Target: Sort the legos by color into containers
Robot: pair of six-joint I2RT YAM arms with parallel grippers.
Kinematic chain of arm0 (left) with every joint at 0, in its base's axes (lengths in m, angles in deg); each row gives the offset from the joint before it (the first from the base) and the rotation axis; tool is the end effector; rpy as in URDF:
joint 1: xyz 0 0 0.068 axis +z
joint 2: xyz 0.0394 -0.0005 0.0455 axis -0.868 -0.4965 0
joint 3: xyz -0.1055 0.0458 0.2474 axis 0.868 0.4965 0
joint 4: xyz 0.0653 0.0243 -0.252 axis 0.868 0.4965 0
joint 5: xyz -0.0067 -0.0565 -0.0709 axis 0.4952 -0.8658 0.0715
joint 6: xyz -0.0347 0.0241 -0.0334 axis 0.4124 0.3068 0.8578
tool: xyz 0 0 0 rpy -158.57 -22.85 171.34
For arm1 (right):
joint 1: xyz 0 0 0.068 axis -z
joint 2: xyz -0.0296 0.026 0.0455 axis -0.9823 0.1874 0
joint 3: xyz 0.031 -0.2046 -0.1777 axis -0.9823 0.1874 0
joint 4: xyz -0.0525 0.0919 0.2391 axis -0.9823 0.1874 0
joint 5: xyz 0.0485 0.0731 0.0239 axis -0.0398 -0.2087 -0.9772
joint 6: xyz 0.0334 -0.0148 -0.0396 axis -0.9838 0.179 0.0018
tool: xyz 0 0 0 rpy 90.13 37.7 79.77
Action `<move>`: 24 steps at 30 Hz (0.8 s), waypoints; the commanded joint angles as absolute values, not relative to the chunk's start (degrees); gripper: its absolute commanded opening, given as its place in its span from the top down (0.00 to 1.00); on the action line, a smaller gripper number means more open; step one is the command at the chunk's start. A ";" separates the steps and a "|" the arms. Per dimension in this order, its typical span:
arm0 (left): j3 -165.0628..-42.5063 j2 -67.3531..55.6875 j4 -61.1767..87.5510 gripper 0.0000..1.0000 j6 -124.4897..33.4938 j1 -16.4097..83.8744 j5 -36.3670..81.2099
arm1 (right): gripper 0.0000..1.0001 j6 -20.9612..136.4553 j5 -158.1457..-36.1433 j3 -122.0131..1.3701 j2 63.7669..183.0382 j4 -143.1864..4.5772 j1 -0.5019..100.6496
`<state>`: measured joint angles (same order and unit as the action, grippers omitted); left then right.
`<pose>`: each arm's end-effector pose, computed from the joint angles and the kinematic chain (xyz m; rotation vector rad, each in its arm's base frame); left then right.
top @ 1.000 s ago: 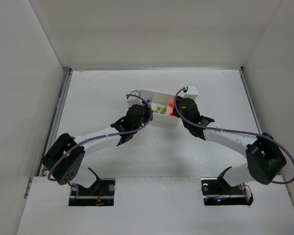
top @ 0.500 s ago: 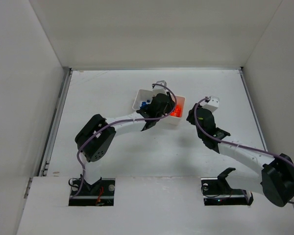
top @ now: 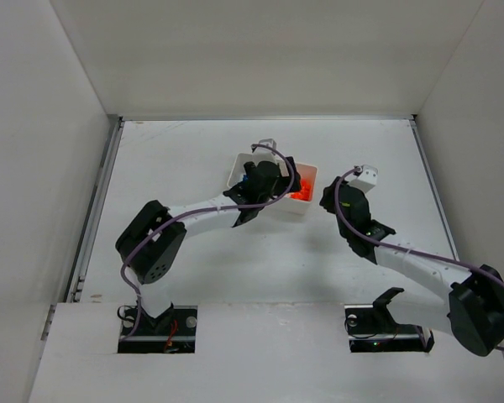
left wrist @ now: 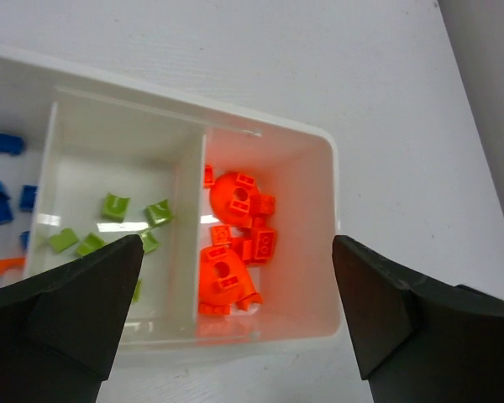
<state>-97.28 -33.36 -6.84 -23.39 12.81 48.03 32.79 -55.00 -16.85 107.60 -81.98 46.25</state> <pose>0.2883 -0.2981 0.2421 0.0068 1.8831 -0.7140 0.2158 0.1159 0.2327 0.3724 1.8383 0.1933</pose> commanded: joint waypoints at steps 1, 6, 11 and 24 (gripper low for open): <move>-92.81 -25.19 -8.09 0.00 -25.52 14.75 49.84 | 0.54 32.22 -54.52 -16.07 105.87 -85.90 46.46; -82.17 -14.56 -5.55 0.00 -26.49 17.99 52.83 | 0.91 32.04 -55.31 -15.89 103.93 -85.90 46.29; -71.19 -0.24 -0.11 0.00 -22.81 23.26 52.83 | 0.81 32.13 -53.04 -15.37 102.53 -86.16 45.23; -61.06 19.13 28.47 0.00 -14.98 38.99 54.77 | 0.04 32.22 -51.71 -12.64 99.98 -88.27 46.28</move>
